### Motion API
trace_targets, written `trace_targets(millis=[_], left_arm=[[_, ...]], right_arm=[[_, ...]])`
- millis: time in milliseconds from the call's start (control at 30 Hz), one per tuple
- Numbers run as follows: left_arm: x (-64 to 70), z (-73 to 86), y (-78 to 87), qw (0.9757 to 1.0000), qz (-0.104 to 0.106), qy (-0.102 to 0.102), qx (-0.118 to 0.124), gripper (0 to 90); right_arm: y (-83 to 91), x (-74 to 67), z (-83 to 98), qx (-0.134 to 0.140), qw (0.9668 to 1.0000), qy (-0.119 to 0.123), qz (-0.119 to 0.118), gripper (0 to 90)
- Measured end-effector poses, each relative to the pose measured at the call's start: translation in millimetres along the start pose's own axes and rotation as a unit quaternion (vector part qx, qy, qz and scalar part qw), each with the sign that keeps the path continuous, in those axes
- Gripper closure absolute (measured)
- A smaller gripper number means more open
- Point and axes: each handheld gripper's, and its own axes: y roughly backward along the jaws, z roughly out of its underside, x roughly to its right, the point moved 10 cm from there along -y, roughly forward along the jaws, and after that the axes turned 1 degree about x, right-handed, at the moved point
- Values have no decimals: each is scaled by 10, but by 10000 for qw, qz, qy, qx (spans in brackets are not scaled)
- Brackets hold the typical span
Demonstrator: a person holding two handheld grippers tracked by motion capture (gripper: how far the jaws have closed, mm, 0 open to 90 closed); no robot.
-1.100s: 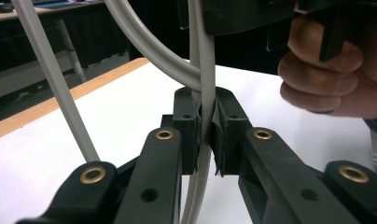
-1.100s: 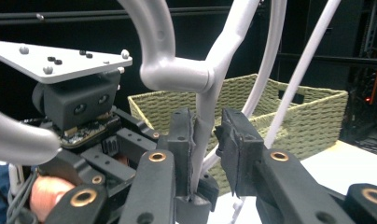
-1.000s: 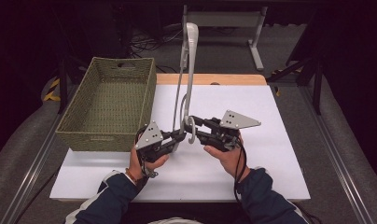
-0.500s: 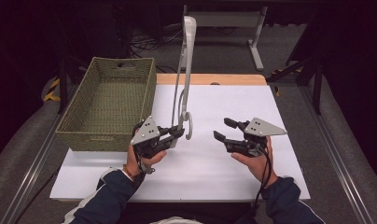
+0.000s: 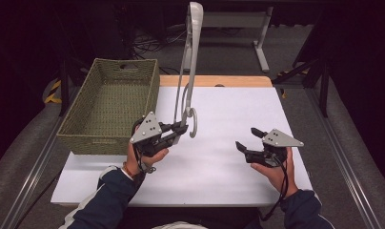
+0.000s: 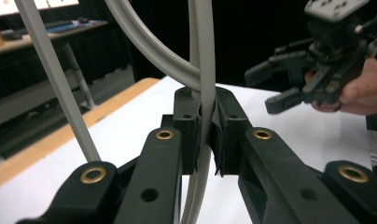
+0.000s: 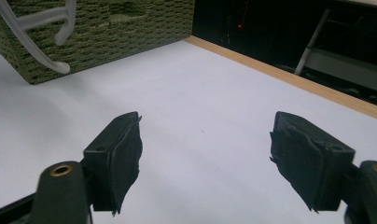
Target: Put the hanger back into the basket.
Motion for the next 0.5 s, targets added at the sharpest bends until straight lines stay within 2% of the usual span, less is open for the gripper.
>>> trace_targets(millis=[133,233,300,400,467,500], left_arm=[[-72,-210,142,9998,-127,-61,160,816],[-127,-290,213,9995,-202,-56,219,816],[-231,-405,344,9990,-351,-76,257,816],[-289,-473,411,9985,-438,-72,332,816],[-384,-583,539,9973,-608,-197,369,816],[-406,-603,574,9971,-638,-198,352,816]], right_arm=[[-23,-9,27,-59,10000,32,7,237],[-48,-19,46,-101,9999,59,1,237],[-66,-33,61,-136,9999,99,-15,237],[-77,-37,71,-158,9998,84,-19,237],[-88,-43,80,-171,9998,75,-33,237],[-91,-48,86,-180,9998,65,-50,237]])
